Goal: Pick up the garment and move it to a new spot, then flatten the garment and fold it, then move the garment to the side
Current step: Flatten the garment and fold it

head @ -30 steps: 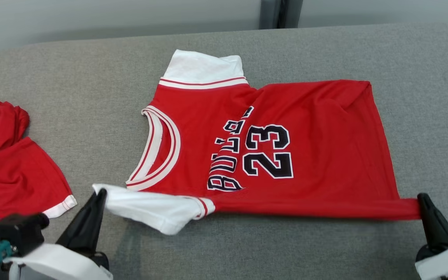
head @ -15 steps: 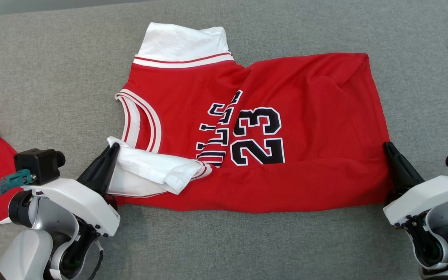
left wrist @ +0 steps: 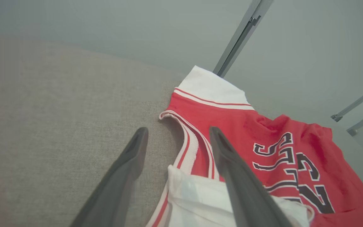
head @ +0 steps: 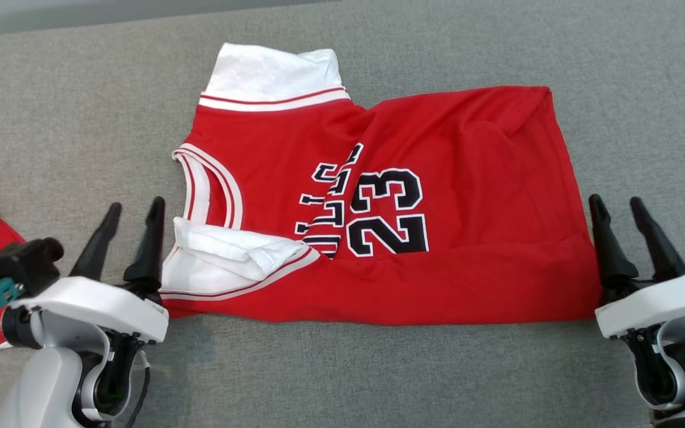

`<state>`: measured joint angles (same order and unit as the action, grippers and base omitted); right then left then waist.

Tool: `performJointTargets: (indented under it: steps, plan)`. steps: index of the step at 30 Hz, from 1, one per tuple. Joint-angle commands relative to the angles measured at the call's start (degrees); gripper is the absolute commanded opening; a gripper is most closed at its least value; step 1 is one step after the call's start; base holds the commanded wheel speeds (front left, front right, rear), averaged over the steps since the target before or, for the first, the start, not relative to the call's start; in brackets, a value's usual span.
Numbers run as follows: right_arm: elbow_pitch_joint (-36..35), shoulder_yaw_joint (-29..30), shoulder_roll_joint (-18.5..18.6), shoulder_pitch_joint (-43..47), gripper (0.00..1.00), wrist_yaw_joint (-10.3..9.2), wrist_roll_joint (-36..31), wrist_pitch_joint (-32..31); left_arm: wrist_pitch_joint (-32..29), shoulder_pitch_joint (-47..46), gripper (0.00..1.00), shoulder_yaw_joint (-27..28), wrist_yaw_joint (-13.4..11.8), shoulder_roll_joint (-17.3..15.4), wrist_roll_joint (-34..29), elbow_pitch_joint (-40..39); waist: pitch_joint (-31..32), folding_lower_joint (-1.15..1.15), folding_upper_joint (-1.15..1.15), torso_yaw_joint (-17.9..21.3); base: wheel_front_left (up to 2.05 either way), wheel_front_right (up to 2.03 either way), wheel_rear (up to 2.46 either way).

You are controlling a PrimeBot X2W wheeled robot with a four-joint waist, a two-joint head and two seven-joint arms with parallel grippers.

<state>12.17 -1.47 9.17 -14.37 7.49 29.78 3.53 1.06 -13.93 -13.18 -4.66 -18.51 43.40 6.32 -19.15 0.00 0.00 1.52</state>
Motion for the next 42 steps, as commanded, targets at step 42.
performJointTargets:
  steps: [42]
  plan:
    - [7.0,-3.4,-0.1,9.6,1.0,0.0,-10.8,9.2,12.5,8.0,1.0,-1.4,0.2,4.3,-12.9,9.9,6.0,0.0,0.0,-0.8,0.0,0.0,0.0]
